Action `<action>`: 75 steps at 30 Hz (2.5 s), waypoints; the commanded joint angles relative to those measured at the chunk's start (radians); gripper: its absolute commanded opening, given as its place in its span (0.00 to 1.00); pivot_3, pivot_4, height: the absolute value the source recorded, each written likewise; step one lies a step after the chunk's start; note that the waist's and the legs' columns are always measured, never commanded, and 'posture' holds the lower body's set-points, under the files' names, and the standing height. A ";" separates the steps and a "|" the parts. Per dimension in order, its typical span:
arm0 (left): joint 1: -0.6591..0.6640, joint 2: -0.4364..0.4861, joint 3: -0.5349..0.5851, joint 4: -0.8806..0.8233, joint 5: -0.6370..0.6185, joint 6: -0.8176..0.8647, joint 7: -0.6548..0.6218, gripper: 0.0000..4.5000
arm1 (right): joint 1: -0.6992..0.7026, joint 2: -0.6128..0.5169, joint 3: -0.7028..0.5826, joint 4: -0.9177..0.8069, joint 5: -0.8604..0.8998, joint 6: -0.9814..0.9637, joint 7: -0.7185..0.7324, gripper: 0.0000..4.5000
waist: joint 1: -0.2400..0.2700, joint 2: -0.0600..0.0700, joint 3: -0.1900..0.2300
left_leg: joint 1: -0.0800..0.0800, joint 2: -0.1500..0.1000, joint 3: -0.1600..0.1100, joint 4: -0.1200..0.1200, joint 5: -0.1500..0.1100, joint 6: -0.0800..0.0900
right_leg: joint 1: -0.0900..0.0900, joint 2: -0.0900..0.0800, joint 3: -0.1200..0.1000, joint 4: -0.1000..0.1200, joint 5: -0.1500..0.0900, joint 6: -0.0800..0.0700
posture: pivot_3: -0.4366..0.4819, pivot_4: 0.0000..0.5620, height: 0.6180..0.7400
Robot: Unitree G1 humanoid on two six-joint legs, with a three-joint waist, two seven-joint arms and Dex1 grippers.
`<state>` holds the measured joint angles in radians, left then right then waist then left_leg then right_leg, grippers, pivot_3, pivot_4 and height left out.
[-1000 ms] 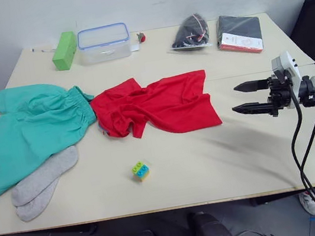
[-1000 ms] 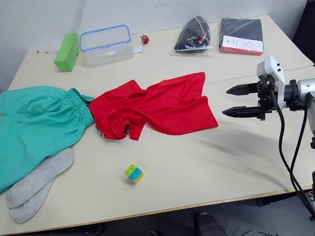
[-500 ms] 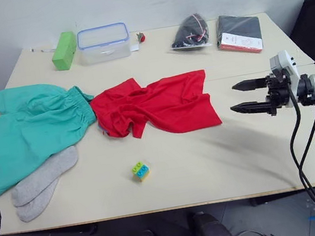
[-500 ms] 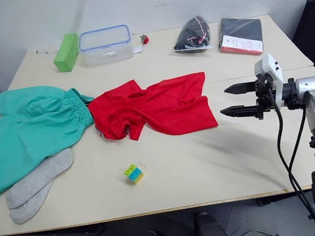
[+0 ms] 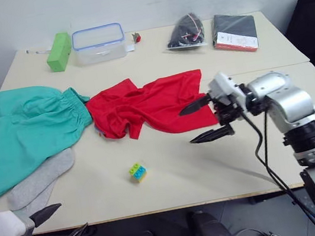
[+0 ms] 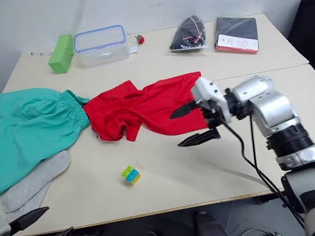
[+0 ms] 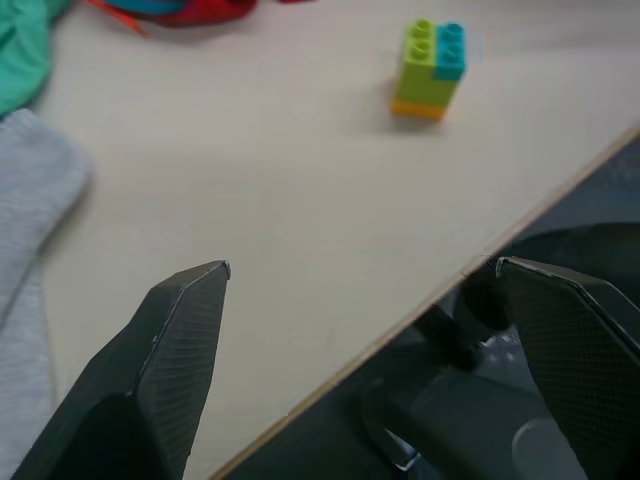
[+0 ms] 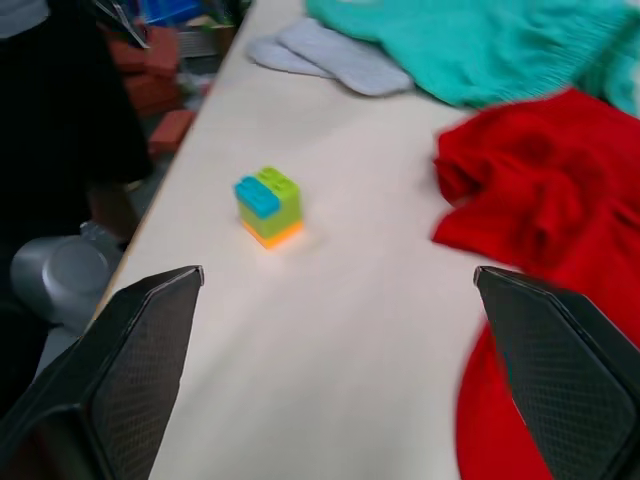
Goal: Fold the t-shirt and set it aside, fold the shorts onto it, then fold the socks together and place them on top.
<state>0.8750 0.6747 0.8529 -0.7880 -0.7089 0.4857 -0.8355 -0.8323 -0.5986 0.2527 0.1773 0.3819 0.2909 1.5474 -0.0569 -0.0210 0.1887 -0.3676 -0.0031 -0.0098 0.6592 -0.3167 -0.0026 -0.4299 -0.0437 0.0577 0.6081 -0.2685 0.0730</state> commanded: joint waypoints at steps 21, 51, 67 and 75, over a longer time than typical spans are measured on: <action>0.013 -0.046 0.037 -0.090 0.000 0.010 -0.024 1.00 | -0.203 0.541 0.274 0.616 -0.365 -0.515 -0.090 0.99 | -0.011 0.000 0.000 | 0.000 0.000 -0.005 -0.004 0.000 -0.005 | -0.002 0.000 -0.005 0.004 0.000 0.000 | 0.48 0.27 1.00; -1.073 0.222 -0.719 0.111 -0.454 0.239 0.167 1.00 | 0.405 -0.093 -0.612 -0.316 -0.007 0.445 -0.507 0.34 | 0.032 0.002 0.001 | 0.000 -0.001 -0.012 -0.006 0.006 -0.013 | -0.004 0.002 -0.013 0.013 0.001 0.003 | 0.48 0.27 1.00; -1.273 0.097 -0.907 0.230 -0.261 0.239 -0.041 1.00 | 0.689 -0.264 -1.004 0.096 -0.156 0.223 -0.959 0.34 | 0.015 0.000 0.003 | 0.014 -0.001 0.011 -0.008 0.008 -0.010 | 0.003 0.020 0.008 0.015 0.002 0.010 | 0.48 0.27 1.00; -1.258 0.064 -0.895 0.211 -0.236 0.245 -0.014 1.00 | 0.643 -0.348 -0.982 0.492 -0.185 0.071 -1.078 0.34 | 0.003 -0.002 0.004 | 0.014 -0.002 0.018 -0.008 0.006 -0.008 | 0.003 0.020 0.025 0.013 0.003 0.015 | 0.48 0.27 1.00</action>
<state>-0.3863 0.7418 -0.0589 -0.5436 -0.9463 0.7318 -0.8538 -0.1843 -0.9133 -0.7221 0.6297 0.1990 0.4005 0.4850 -0.0536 -0.0226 0.1922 -0.3535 -0.0048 0.0091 0.6509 -0.3105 -0.0101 -0.4267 -0.0232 0.0844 0.6209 -0.2660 0.0891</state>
